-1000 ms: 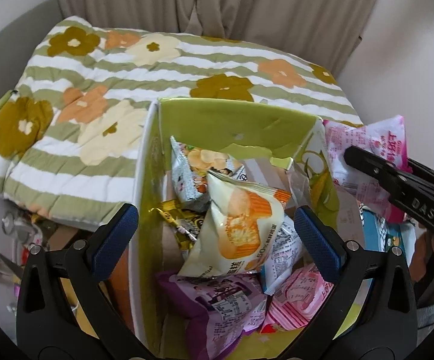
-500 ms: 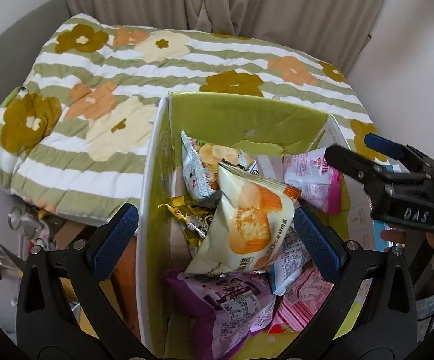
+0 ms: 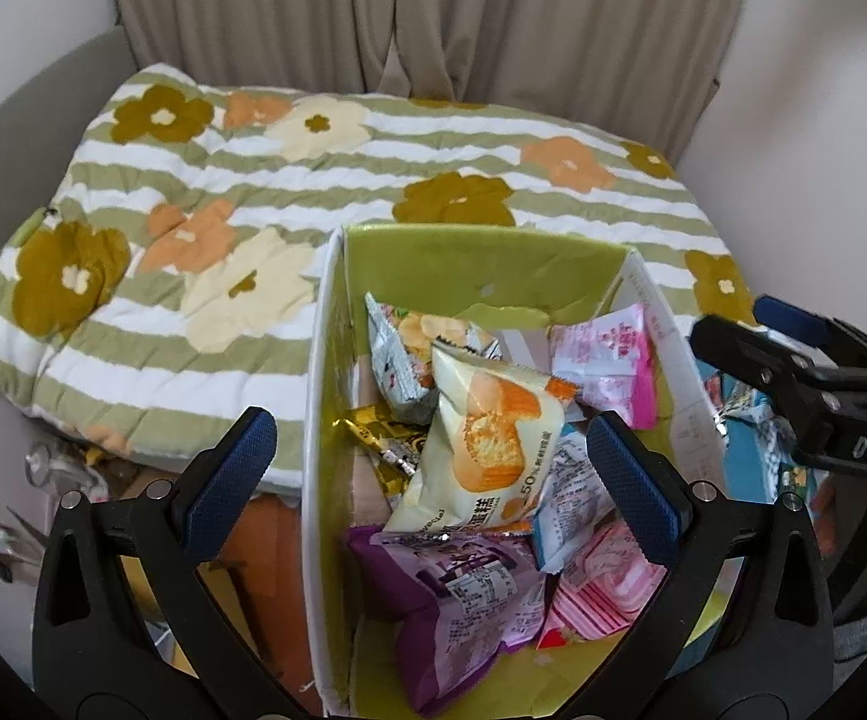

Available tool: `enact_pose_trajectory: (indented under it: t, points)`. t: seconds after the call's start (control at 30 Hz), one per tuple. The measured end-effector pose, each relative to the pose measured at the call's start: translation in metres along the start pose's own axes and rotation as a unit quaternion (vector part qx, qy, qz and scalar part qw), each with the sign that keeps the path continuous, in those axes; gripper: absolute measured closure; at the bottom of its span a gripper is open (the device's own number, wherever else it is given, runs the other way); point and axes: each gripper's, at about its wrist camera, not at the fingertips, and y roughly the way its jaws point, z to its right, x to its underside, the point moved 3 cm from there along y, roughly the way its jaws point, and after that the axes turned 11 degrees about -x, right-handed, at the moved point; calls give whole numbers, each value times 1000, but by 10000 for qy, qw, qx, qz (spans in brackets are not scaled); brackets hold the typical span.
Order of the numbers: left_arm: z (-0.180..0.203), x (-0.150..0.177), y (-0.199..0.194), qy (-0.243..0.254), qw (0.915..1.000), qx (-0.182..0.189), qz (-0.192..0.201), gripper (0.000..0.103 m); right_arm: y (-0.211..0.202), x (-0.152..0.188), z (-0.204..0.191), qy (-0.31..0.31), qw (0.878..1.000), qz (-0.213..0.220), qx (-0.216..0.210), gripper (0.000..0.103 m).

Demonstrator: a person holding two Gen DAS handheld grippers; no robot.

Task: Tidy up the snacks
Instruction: 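Move both tools back over the last snacks on the cloth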

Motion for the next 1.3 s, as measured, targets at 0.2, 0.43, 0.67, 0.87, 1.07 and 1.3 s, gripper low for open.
enact_pose_trajectory:
  t: [0.2,0.43,0.67,0.87,1.07,1.3]
  points:
    - [8,-1,-25,94,9995,179,226,0,-35,10,-10,26,9996,89,273,0]
    - [38,15,-54,144,9988,301,358,0,-87,30,-1,204,9976,437,504,0]
    - [99,37,-80,135,9982,380,443,0,-142,62,27,176,9948,660,755,0]
    - [168,60,-92,257,9978,503,350,0,-190,98,75,331,9927,672,942,0]
    - [231,74,-97,344,9971,590,341,0,-232,129,132,503,9904,700,1084,0]
    - [306,77,-81,482,9948,886,136,0,-260,146,185,612,9897,643,1120,0]
